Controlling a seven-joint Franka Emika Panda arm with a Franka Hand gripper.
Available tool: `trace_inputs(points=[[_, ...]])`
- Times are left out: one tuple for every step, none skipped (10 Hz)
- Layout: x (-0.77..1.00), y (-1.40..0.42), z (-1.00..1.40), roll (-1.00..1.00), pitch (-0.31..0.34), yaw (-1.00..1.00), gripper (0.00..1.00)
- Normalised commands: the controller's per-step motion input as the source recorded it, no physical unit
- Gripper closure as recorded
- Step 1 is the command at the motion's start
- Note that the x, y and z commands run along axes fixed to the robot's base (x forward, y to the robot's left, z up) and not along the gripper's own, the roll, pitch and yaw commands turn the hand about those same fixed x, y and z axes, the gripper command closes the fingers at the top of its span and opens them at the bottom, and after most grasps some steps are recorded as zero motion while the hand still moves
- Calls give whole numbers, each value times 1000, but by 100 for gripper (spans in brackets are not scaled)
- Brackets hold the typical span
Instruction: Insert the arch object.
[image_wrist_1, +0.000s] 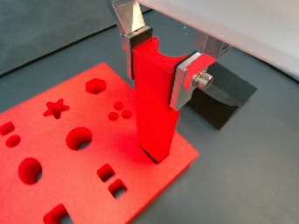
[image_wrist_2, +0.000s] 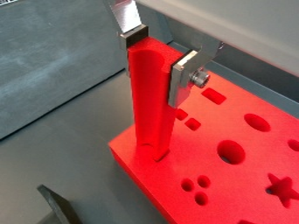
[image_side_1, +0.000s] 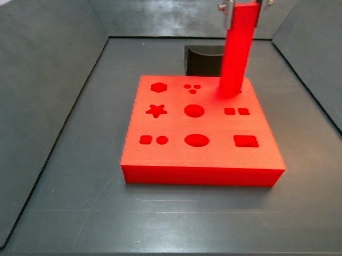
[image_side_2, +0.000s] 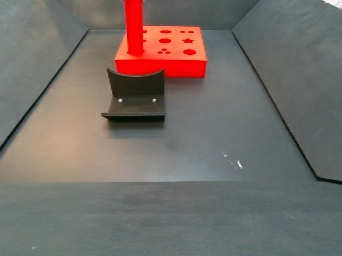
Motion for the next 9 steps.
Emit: trace_inputs(points=[[60, 0, -26, 30, 20, 0, 100], [-6, 0, -137, 11, 0, -77, 100], [-123, 0, -223, 17, 4, -229, 100], [-214, 0, -231, 23, 26, -326, 100], [-154, 0, -186, 0, 4, -329, 100], [-114, 0, -146, 0, 3, -306, 100], [-60, 0, -86, 0, 0, -234, 100], [0, -9, -66, 0, 0, -49, 100], [0, -43, -157, 1, 0, 0, 100]])
